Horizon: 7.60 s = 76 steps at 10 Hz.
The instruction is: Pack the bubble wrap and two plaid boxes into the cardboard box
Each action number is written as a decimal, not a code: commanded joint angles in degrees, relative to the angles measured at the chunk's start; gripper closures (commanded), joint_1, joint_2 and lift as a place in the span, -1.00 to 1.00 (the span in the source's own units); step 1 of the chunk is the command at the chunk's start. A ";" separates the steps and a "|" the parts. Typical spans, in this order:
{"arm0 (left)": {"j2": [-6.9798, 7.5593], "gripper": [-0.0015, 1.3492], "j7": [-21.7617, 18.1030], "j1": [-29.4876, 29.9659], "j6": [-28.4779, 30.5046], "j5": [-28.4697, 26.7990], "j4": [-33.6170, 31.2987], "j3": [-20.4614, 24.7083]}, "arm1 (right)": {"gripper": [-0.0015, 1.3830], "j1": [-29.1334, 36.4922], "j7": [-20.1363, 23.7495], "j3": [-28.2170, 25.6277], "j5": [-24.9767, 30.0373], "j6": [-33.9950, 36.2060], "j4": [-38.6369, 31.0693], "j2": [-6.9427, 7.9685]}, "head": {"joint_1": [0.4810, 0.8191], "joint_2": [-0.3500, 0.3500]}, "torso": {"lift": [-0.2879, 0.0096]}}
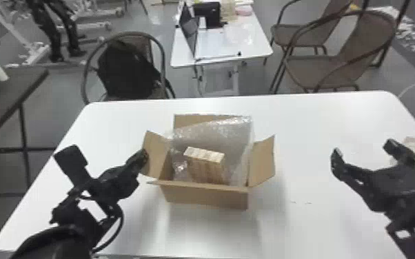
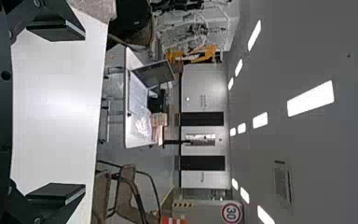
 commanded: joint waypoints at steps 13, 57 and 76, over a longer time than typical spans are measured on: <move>-0.15 0.81 -0.17 0.87 -0.36 0.45 -0.33 0.85 | -0.78 -7.85 -6.92 -12.21 0.92 -8.50 25.94 -2.56 | 0.27 -0.20 | 0.21; -0.15 0.81 -0.61 -0.09 -0.71 -0.08 0.90 -0.82 | -0.74 -38.61 41.60 11.87 -16.75 20.76 31.48 -4.67 | 0.27 0.98 | 0.21; -0.15 0.81 12.66 1.40 -11.87 2.39 1.25 -1.17 | -0.74 -0.12 2.49 -10.89 -3.92 -16.59 15.92 1.66 | 0.27 0.05 | 0.21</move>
